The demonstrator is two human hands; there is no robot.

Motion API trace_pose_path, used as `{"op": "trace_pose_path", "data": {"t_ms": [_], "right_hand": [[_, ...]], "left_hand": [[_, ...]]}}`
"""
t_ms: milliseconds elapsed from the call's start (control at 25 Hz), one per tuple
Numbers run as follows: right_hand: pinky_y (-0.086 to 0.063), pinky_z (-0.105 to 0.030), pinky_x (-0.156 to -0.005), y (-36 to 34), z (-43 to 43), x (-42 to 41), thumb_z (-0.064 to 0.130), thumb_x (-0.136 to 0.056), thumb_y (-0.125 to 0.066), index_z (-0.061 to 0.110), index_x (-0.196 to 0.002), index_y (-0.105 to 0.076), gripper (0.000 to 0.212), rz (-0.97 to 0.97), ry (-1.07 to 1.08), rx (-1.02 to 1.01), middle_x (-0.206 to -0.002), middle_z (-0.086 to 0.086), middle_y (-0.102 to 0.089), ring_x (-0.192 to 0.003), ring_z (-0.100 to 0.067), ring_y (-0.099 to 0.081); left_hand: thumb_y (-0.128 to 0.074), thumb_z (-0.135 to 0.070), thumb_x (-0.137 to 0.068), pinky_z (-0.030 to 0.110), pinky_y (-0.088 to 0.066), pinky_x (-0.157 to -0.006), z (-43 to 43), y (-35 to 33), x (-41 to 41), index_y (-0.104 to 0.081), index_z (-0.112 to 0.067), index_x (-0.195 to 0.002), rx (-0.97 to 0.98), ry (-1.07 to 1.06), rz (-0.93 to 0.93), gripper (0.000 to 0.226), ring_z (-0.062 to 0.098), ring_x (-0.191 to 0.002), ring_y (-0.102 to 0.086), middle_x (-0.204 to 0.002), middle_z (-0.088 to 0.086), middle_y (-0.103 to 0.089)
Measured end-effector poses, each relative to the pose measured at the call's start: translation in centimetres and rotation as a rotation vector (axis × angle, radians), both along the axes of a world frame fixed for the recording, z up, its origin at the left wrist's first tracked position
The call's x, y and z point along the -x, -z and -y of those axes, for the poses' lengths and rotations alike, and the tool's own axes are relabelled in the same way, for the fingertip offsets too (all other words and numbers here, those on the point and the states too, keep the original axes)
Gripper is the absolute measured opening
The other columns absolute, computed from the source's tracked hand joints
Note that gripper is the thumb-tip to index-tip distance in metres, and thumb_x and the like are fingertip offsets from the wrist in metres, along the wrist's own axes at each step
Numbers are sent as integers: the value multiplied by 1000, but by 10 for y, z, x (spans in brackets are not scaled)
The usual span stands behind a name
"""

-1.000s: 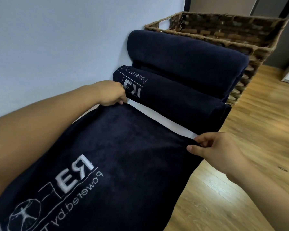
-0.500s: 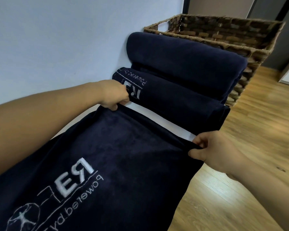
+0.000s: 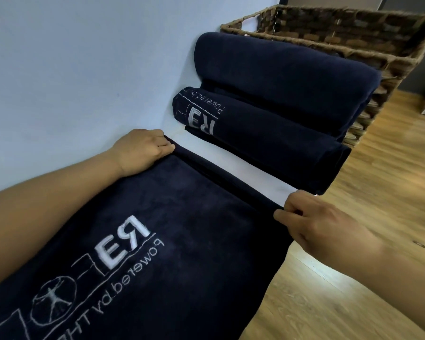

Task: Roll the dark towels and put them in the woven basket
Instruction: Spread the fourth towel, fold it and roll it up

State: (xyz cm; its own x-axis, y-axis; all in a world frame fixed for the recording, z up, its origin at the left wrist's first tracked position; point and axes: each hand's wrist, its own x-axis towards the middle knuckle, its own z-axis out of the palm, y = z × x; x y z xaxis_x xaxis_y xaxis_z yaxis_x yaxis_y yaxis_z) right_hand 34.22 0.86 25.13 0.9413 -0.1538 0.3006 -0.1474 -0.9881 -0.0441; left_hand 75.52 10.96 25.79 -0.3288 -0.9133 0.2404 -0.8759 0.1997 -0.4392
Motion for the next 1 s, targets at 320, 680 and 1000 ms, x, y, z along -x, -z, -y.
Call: {"op": "trace_pose_path", "data": {"t_ms": [320,680,1000], "right_hand": [[-40,-17,-45,-24,2,-14,42,-81,-75,17,-66,-67,31,-79,644,-846,-52,0,-63,-43,-6,-54],[-56,-34,-77,-36,-11,-25,49,-92,-59,28,-117,-60,32,-367,603,-507,-105,6,-67,-87,-17,-64],[-49,-35,-64,-36,-21,-30,36,-89,-55,13,-99,-50,25,-340,540,-509,-91,-5,-58,-80,-25,-58]], "left_hand": [[-62,-21,-80,32,-54,-67,49,-64,40,-72,-14,-72,-509,-607,-357,15,24,-76,-63,-67,4,-67],[-69,-12,-79,33,-46,-67,69,-63,45,-59,-19,-89,-679,-471,-101,16,19,-78,-57,-76,-8,-51],[-66,-12,-82,14,-34,-75,44,-44,4,-62,-27,-100,-610,38,-40,25,9,-89,-56,-93,-13,-61]]}}
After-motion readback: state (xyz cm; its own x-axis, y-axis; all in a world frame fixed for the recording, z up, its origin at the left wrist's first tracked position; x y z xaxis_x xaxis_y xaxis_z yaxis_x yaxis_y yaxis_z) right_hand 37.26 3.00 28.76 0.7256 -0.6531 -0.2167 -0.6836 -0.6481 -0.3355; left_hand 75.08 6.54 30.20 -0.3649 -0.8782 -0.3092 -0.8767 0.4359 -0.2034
